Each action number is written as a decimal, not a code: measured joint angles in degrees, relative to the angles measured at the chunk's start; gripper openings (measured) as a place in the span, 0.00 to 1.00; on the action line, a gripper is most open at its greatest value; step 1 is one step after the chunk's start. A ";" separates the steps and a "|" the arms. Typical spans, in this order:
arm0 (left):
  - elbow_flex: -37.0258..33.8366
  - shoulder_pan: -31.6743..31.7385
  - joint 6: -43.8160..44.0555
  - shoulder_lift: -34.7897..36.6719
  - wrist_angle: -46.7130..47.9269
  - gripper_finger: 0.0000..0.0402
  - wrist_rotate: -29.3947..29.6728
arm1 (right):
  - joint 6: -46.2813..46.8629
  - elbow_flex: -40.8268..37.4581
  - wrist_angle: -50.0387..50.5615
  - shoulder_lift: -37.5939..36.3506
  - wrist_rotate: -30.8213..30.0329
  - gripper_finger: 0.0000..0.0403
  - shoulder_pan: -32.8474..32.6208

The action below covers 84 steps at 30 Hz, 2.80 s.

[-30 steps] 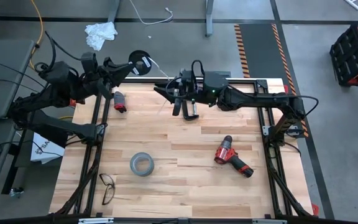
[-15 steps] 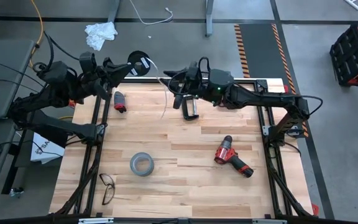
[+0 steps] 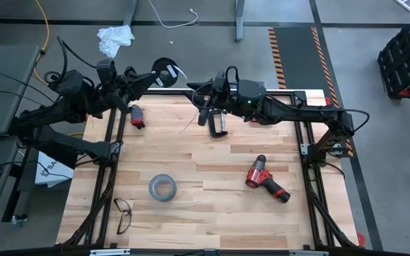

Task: Coil cords
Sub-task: Coil the white wire onto the black spool

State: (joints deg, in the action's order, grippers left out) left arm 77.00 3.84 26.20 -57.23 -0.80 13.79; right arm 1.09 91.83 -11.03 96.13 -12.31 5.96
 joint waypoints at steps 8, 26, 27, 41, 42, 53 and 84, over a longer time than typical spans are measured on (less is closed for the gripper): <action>-0.01 -0.18 0.57 -0.25 -0.47 0.01 -0.20 | -2.34 0.00 0.41 0.25 -3.78 0.35 0.04; 0.00 -0.20 0.61 -0.16 -0.38 0.01 -0.29 | -7.53 0.00 0.06 -0.34 -5.80 0.35 -1.18; 0.01 -0.20 0.63 -0.20 -0.35 0.01 -0.51 | -7.29 0.00 0.04 -0.34 -5.80 0.35 -1.11; 0.01 -0.20 2.14 -0.57 -0.85 0.01 -1.28 | -7.63 0.00 0.14 0.54 -5.00 0.35 -0.70; 0.01 -0.20 2.25 -0.61 -0.83 0.01 -1.28 | -7.64 0.00 0.11 0.54 -5.14 0.35 -0.70; 0.01 -0.28 2.23 -0.64 -0.92 0.01 -1.28 | -10.36 0.00 1.56 0.54 -6.39 0.19 -0.91; 0.04 4.72 16.35 -10.92 -13.39 0.01 -2.00 | -4.11 -0.04 -2.78 1.02 -0.79 0.00 -7.95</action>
State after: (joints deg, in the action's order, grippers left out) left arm 77.03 8.56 42.54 -68.15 -14.19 11.79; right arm -3.01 91.79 -13.81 97.14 -13.10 -1.99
